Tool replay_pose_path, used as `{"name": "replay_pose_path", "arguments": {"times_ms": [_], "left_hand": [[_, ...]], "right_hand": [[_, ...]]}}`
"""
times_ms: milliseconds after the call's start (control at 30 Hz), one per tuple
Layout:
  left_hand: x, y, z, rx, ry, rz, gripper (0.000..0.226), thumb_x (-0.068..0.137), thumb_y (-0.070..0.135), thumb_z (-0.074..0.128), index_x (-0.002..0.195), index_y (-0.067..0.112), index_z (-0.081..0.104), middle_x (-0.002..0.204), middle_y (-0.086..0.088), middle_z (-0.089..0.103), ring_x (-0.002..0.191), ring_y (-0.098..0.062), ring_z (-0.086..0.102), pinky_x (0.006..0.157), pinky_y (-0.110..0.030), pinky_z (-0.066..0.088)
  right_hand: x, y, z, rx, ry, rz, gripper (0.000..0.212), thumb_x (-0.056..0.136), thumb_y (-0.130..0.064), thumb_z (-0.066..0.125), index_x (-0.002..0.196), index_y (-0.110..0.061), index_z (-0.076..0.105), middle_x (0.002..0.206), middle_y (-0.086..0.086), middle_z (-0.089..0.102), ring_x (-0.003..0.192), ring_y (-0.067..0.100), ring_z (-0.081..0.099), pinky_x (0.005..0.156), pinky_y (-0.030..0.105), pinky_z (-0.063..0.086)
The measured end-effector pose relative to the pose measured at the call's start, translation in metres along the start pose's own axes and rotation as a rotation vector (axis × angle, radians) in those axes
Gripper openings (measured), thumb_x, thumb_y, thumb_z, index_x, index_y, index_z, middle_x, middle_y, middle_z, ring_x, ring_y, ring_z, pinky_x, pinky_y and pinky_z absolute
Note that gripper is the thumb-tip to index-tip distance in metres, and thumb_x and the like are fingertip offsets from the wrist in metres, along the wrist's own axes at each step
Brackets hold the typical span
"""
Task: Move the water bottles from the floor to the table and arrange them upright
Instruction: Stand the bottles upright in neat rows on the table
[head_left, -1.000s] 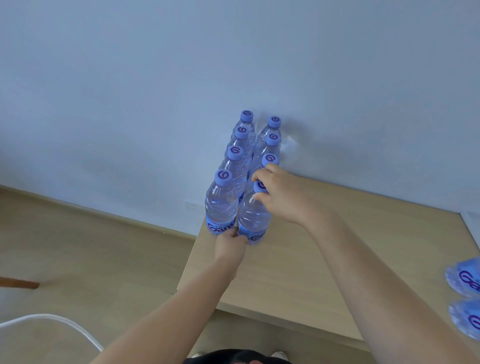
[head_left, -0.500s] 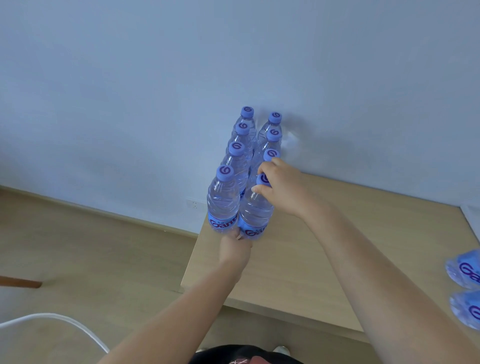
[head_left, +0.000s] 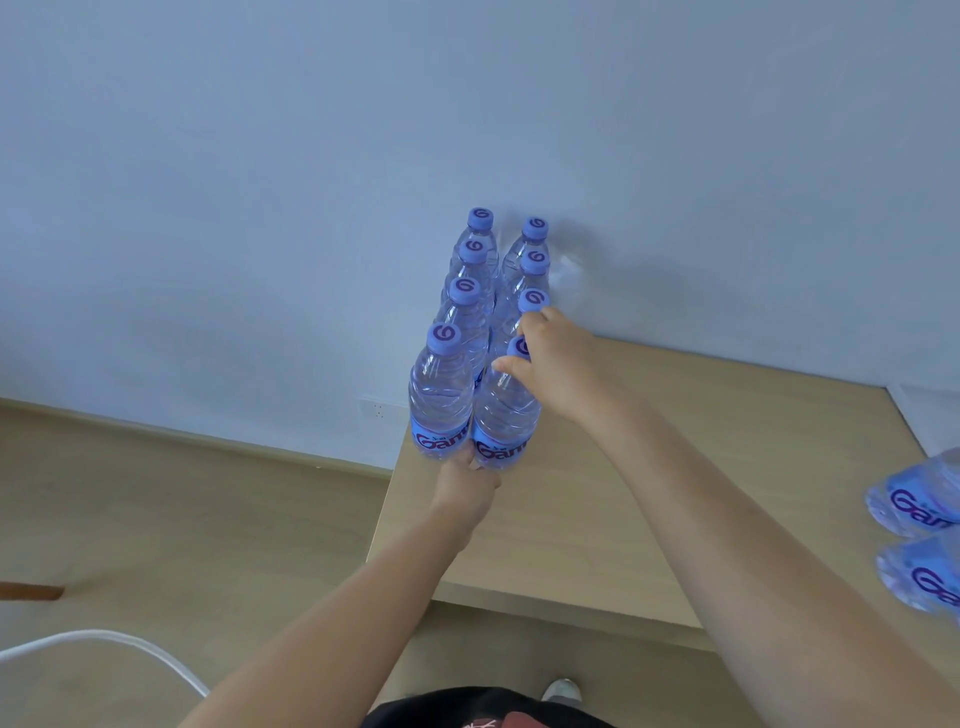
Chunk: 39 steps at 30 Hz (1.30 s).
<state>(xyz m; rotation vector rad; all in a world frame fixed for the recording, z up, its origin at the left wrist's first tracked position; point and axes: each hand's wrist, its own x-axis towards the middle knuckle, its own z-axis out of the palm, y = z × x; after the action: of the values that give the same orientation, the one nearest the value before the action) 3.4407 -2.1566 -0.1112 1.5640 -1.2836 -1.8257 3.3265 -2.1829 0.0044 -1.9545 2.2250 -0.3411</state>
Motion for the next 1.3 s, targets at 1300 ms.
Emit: {"name": "replay_pose_path", "arguments": {"times_ms": [1300], "left_hand": [[-0.016, -0.02, 0.107, 0.585, -0.212, 0.3, 0.039, 0.085, 0.005, 0.05, 0.125, 0.008, 0.052, 0.107, -0.005, 0.058, 0.087, -0.012, 0.049, 0.077, -0.017, 0.037]], "right_hand": [[-0.111, 0.114, -0.022, 0.132, 0.221, 0.3, 0.031, 0.09, -0.033, 0.053, 0.113, -0.014, 0.059, 0.112, 0.005, 0.061, 0.102, 0.024, 0.056, 0.079, 0.03, 0.04]]}}
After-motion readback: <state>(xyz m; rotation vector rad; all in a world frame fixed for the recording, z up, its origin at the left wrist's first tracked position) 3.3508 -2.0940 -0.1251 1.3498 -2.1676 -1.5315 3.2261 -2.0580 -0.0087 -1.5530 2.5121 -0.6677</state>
